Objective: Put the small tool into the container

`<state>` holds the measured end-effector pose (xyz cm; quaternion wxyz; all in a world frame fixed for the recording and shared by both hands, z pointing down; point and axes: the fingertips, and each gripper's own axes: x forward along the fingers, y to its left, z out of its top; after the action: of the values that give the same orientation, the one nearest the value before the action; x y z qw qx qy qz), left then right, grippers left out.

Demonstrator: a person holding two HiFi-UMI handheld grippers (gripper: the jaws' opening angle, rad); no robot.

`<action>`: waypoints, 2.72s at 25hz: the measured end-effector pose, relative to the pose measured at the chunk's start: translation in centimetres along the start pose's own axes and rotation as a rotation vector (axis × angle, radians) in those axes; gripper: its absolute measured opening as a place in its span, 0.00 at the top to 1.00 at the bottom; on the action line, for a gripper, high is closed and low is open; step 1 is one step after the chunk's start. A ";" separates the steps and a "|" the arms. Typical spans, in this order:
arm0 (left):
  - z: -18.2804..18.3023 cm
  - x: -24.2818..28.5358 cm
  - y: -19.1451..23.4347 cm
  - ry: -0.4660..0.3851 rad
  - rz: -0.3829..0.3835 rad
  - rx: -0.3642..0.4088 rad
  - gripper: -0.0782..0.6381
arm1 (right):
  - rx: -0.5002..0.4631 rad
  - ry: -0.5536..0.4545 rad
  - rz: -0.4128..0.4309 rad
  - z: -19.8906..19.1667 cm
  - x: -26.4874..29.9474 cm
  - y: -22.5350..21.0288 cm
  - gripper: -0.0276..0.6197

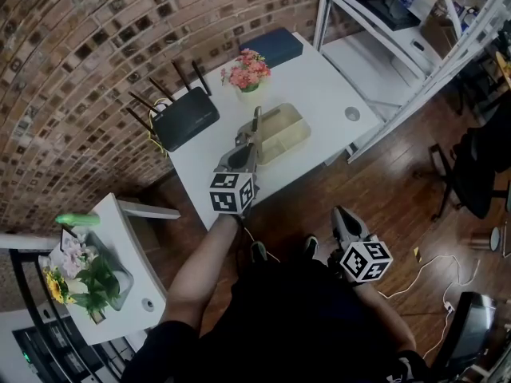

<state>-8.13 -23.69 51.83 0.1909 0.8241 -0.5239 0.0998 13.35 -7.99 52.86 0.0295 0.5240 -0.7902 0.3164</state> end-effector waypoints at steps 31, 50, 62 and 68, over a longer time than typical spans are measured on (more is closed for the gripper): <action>-6.7 3.5 -1.3 0.242 -0.005 0.172 0.88 | 0.032 0.024 -0.008 -0.8 0.1 -0.9 0.94; -8.2 4.1 -1.2 0.379 -0.015 0.158 0.85 | 0.045 0.027 -0.005 -0.9 0.1 -1.4 0.95; -6.8 2.7 -1.2 0.318 0.018 0.104 0.75 | 0.053 0.033 0.013 -1.2 0.3 -1.3 0.95; -4.8 -0.5 -1.3 0.211 0.032 0.002 0.79 | 0.049 0.040 0.024 -1.3 0.5 -0.8 0.94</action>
<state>-7.00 -20.78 55.70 0.2426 0.8007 -0.5140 0.1894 13.47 -7.97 54.46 0.0287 0.5085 -0.7877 0.3466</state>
